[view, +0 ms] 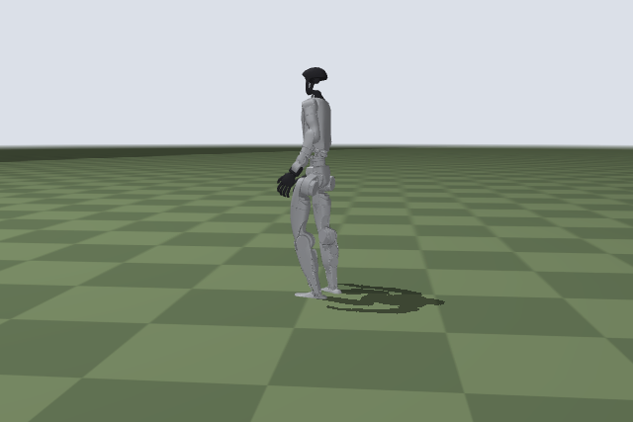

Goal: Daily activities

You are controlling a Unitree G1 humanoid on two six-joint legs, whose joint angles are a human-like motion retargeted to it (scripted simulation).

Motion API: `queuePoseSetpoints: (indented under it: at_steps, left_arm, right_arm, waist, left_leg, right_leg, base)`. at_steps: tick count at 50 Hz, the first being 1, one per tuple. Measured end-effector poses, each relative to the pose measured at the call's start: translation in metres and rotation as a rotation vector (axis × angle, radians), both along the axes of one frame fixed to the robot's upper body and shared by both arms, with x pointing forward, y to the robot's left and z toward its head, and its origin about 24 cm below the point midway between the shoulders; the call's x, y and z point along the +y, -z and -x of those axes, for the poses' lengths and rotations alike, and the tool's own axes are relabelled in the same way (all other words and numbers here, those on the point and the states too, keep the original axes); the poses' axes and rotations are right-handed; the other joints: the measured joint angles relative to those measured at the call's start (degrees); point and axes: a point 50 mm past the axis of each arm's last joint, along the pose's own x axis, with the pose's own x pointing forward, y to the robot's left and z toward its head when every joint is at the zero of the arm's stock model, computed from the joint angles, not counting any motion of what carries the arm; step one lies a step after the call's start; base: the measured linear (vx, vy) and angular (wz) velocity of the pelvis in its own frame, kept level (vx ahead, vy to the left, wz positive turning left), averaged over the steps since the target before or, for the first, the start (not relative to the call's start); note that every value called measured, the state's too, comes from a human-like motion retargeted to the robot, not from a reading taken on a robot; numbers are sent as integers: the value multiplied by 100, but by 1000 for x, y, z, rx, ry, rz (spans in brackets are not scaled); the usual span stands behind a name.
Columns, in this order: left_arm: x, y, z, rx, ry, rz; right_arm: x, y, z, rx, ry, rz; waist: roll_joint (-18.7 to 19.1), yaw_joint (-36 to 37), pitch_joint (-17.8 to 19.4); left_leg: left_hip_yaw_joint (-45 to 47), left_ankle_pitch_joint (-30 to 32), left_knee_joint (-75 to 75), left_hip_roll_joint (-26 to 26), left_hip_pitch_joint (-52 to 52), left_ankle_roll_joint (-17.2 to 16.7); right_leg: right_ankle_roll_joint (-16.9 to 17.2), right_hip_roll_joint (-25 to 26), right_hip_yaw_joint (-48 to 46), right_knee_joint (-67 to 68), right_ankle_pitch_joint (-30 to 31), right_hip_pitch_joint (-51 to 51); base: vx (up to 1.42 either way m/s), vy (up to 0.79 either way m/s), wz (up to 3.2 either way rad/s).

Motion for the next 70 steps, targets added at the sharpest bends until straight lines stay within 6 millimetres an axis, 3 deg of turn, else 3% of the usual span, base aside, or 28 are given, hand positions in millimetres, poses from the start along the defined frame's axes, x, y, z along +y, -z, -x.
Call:
queuePoseSetpoints:
  at_steps: [15, 30, 57, 70]
  left_arm:
    - [0, -8, 0, -57, 102, -42]
    - [0, -21, -6, -132, 220, -70]
    - [-3, -44, -28, -305, 228, -64]
    - [-24, -59, -54, -455, 197, -45]
  right_arm:
    - [11, -8, -19, -95, -34, -2]
    - [7, -7, -17, -97, -23, 65]
    - [14, -9, -22, -149, -34, 139]
    - [23, -11, -28, -185, -47, 136]
  waist:
    - [202, -60, 85]
    - [545, -97, 235]
    - [843, 43, 483]
    - [917, -53, 543]
  left_leg:
    - [131, -390, 824, 249, -329, 0]
    - [187, -745, 1725, 576, -558, -55]
    - [137, -801, 2250, 829, -403, -195]
    - [312, -874, 2230, 999, -214, -264]
  right_leg:
    - [-45, 237, 177, -66, -78, 19]
    - [-92, 516, 300, -35, -256, 147]
    - [-180, 754, 375, -121, -326, 555]
    - [-156, 824, 489, -109, -352, 666]
  base:
    - [0, 0, 0]
    - [0, 0, 0]
    - [0, 0, 0]
    - [0, 0, 0]
